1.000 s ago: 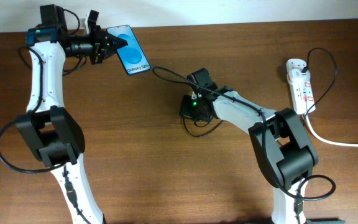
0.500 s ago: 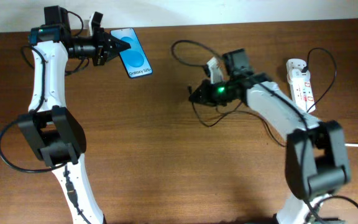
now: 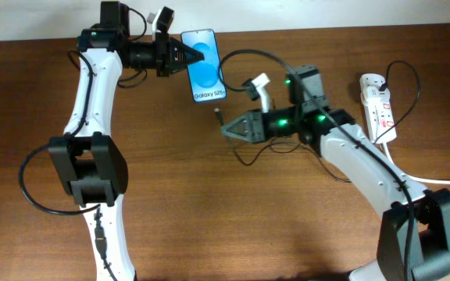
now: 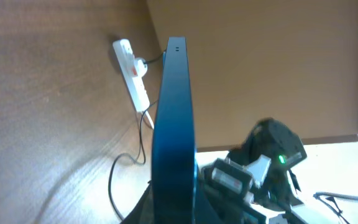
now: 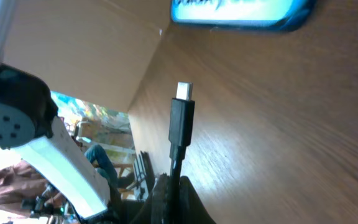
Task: Plug charger to phone and switch on socket
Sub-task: 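Lift the cable tip with the right gripper toward the phone, then push the USB-C tip up into the phone's bottom port with the right gripper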
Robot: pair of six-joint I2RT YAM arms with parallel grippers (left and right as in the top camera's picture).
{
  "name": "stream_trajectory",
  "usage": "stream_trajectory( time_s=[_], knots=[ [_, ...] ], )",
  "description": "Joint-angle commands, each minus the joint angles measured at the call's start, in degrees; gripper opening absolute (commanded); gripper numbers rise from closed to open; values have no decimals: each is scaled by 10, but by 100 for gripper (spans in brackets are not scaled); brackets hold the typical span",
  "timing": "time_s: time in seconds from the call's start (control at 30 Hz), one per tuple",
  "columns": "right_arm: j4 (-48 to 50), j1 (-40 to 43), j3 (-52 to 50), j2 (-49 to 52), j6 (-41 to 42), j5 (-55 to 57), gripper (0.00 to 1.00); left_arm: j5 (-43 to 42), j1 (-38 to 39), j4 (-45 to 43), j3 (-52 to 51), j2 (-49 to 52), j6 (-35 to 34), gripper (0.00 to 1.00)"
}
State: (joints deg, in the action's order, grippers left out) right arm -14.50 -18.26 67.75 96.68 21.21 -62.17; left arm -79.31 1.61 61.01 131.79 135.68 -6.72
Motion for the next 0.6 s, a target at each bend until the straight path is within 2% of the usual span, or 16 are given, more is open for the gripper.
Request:
stream_trajectory(
  time_s=[0.0,0.07,0.2,0.57],
  knots=[
    [76,-40,3,-7,139,55,4,-35,-3,-68,3,0,-118,0],
    [125,-43,3,-7,197,75,4,-35,-3,-132,3,0,-198,0],
    [187,-42,3,-7,230,97,4,-43,-3,-176,3,0,-265,0],
    [195,-15,3,-7,197,102,4,-64,-3,-184,3,0,-271,0]
  ],
)
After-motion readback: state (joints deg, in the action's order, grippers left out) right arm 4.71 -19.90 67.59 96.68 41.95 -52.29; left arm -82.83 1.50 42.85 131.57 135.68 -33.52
